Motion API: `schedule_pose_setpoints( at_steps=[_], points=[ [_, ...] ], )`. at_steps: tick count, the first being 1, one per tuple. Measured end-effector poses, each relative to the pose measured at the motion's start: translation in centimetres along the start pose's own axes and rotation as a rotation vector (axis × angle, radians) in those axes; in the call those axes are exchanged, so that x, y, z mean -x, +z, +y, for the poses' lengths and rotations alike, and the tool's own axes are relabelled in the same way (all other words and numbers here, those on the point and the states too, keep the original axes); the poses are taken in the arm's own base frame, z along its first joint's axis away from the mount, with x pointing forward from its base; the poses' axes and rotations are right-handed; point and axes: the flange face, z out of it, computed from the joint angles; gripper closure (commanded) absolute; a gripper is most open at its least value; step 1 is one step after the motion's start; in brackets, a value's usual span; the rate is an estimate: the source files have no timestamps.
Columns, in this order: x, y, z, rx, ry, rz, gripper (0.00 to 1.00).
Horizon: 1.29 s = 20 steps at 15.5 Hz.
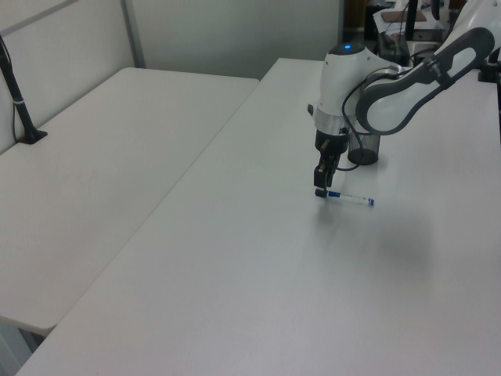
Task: Insert the marker
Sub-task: 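Close the gripper on the marker and lift it off the table, then carry the held marker over to the black mesh cup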
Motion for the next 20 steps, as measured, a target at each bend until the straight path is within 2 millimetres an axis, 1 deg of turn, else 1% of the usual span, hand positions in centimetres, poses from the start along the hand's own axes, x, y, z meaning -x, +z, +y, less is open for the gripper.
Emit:
schedule_pose_setpoints(
  at_steps=[2,3,4,5,6,8,12,14,15,16,17,20],
  points=[
    [-0.1,0.8,0.0,0.011,-0.008,0.006,0.53],
    [0.0,1.0,0.0,0.021,-0.012,0.006,0.59],
    [0.0,1.4,0.0,0.037,-0.013,0.004,0.68],
    [0.1,1.8,0.0,0.048,-0.017,0.002,0.79],
    [0.0,1.8,-0.1,0.054,-0.019,0.006,0.94],
    [0.0,1.8,-0.3,0.060,-0.013,0.009,1.00],
    [-0.4,1.2,0.0,0.061,0.002,0.022,1.00],
    [-0.8,0.4,0.2,0.060,0.010,0.038,1.00],
    [-1.1,-0.5,0.6,0.059,0.019,0.055,1.00],
    [-1.5,-1.9,1.3,0.058,0.031,0.078,1.00],
    [-1.9,-3.8,2.2,0.058,0.048,0.108,1.00],
    [-2.1,-11.2,6.3,0.069,0.111,0.199,1.00]
  ],
)
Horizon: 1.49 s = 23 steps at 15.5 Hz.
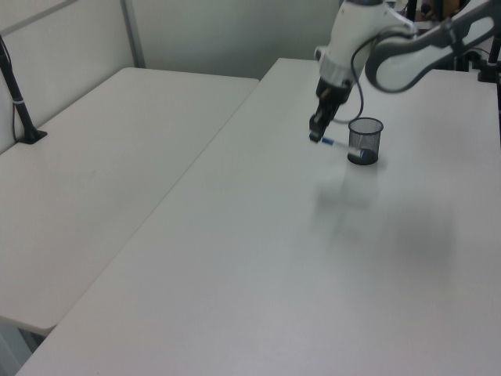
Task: Insert the marker
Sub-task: 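Carry the held marker over to the black mesh cup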
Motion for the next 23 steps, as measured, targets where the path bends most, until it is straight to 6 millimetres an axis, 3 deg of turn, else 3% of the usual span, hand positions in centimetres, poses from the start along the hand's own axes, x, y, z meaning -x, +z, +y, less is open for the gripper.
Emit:
schedule_pose_setpoints(
  at_steps=[2,4,7,11,17,23],
  points=[
    [-0.3,-3.7,2.7,0.012,0.032,0.042,1.00],
    [0.1,-5.7,4.7,0.023,0.045,0.064,1.00],
    [1.2,-6.7,6.9,0.036,0.045,0.083,1.00],
    [2.6,-7.8,9.7,0.028,0.055,0.230,1.00],
    [4.6,-6.6,13.4,0.046,-0.003,0.388,1.00],
    [5.4,-2.8,14.7,0.042,-0.045,0.511,1.00]
  ],
)
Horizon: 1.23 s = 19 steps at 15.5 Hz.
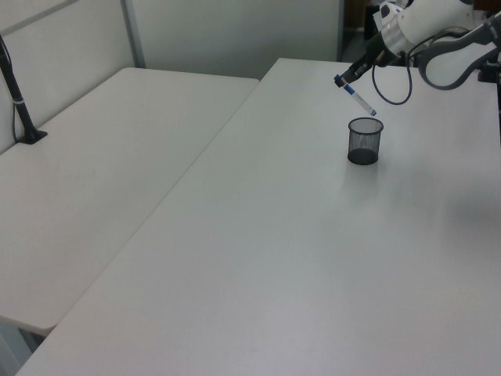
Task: Insert the marker
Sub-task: 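Carry the held marker over to the black mesh cup, then tilt the marker upright and lower it into the cup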
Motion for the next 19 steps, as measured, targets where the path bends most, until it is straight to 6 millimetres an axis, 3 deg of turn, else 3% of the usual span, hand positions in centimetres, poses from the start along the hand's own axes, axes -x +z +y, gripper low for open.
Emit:
schedule_pose_setpoints(
  at_steps=[4,8,13,19],
  points=[
    [1.3,1.8,-0.1,-0.009,-0.009,-0.003,1.00],
    [1.8,2.1,-0.2,-0.011,-0.033,-0.015,1.00],
    [3.9,2.7,-0.9,-0.024,-0.069,-0.056,1.00],
    [4.3,2.7,-1.1,-0.027,-0.077,-0.063,1.00]
  ],
)
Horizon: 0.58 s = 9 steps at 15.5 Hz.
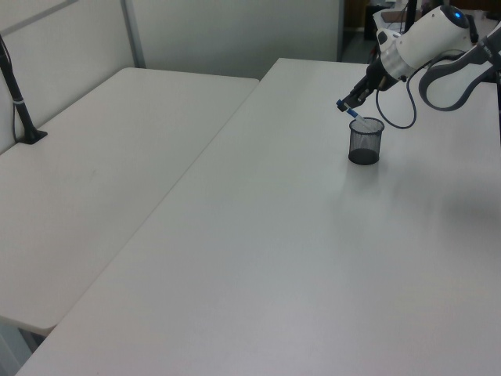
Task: Insert the marker
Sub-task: 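Tilt the marker upright and lower it into the cup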
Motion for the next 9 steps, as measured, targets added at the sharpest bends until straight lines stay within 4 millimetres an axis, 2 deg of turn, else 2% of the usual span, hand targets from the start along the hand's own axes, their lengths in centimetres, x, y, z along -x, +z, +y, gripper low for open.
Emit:
schedule_pose_setpoints(
  at_steps=[3,6,8,9],
  points=[
    [0.4,0.1,-0.2,-0.003,-0.002,-0.009,1.00],
    [0.4,0.2,-1.3,-0.017,-0.020,-0.009,1.00],
    [0.5,0.2,-1.8,-0.024,-0.027,-0.011,0.96],
    [0.6,0.2,-1.9,-0.025,-0.027,-0.013,0.91]
  ],
)
